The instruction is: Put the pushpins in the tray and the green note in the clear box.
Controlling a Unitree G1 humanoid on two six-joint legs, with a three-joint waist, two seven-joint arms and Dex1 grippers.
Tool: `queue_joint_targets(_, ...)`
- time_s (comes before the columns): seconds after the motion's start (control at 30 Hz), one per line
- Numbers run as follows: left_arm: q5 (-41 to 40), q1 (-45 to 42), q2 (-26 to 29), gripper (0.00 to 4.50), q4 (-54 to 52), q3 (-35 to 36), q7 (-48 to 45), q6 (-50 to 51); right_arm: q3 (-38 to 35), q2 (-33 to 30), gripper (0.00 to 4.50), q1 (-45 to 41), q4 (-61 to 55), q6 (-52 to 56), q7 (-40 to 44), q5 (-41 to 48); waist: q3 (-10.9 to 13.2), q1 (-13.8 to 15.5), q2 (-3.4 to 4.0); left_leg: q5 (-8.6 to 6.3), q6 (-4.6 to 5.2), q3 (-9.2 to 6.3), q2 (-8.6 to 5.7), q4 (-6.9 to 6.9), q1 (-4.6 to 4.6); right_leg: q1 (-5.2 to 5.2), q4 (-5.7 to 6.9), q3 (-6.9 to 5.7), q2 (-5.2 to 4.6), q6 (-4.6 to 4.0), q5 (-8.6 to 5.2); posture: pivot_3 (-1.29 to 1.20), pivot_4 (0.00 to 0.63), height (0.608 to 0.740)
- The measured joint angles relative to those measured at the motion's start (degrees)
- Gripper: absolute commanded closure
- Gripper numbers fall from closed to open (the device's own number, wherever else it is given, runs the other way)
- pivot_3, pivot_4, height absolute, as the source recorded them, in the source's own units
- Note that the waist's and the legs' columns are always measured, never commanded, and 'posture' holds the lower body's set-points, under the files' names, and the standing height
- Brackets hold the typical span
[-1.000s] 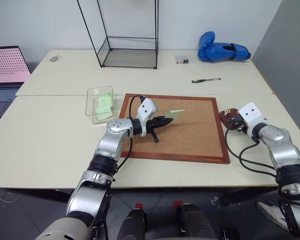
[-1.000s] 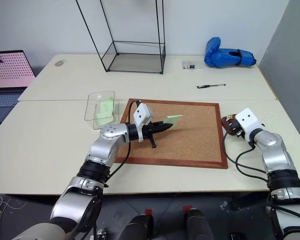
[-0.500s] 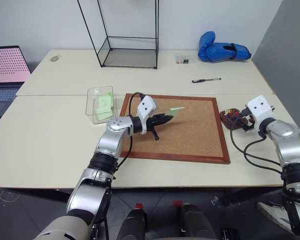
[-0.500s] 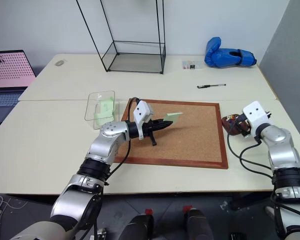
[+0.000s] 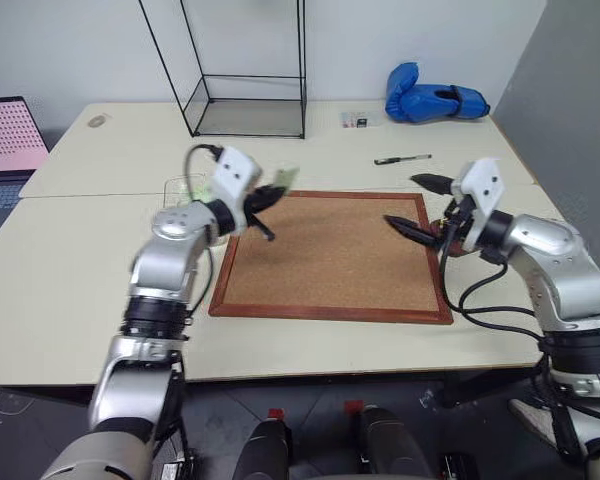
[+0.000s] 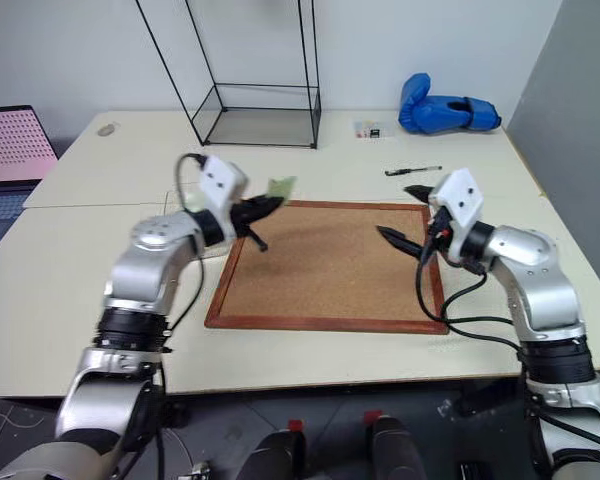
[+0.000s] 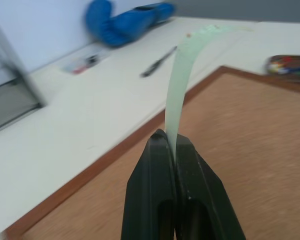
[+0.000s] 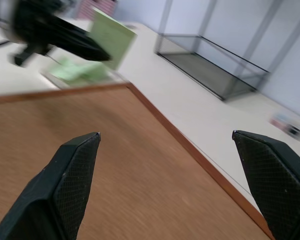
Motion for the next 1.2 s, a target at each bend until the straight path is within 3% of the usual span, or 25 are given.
queue_joint_targets(0.23,2.43,4.67,5.14,4.50,0.10,5.33,8.78,3.05,8.18,3.66,0.02,-4.37,-1.95,4.95,2.84,0.10,0.01,1.29,-0.02,0.00,0.00,-0.05,-0.07,0.01,-0.08,0.00,-0.09,-0.04,-0.08,0.00,0.00,0.00,0.150,0.740)
queue_joint_targets(0.6,4.58,-0.99,3.49,4.50,14.70,5.20,16.16,0.28,10.60,5.66,0.02,-5.31,-1.28,5.61,2.76,-0.64,0.02,1.77,-0.05,0.00,-0.02,-0.06,-0.08,0.01,-0.14,-0.05,-0.10,-0.09,-0.10,0.00,0.00,0.00,0.150,0.740)
queue_joint_targets(0.8,3.80,-4.00,2.30,3.46,19.00,5.19,16.14,-0.92,10.61,5.83,0.00,-5.32,-1.29,6.09,2.69,-0.71,0.03,1.68,-0.05,0.00,-0.02,-0.05,-0.08,0.01,-0.14,-0.07,-0.08,-0.08,-0.10,-0.01,0.01,0.00,0.150,0.740)
queue_joint_targets(1.03,3.82,-4.49,2.33,1.91,20.67,5.18,16.21,-1.05,10.60,5.88,0.00,-5.43,-1.29,6.61,2.06,-0.98,0.03,1.54,-0.05,0.00,-0.02,-0.05,-0.07,0.01,-0.13,-0.07,-0.05,-0.08,-0.09,-0.01,0.01,0.00,0.150,0.740)
queue_joint_targets(1.2,3.74,-4.48,2.32,1.29,20.28,5.21,16.40,-1.62,10.51,6.00,0.00,-5.86,-1.30,7.00,1.42,-1.38,0.03,1.58,-0.06,0.00,-0.02,-0.06,-0.07,0.01,-0.14,-0.07,-0.06,-0.08,-0.09,-0.01,0.01,0.00,0.150,0.740)
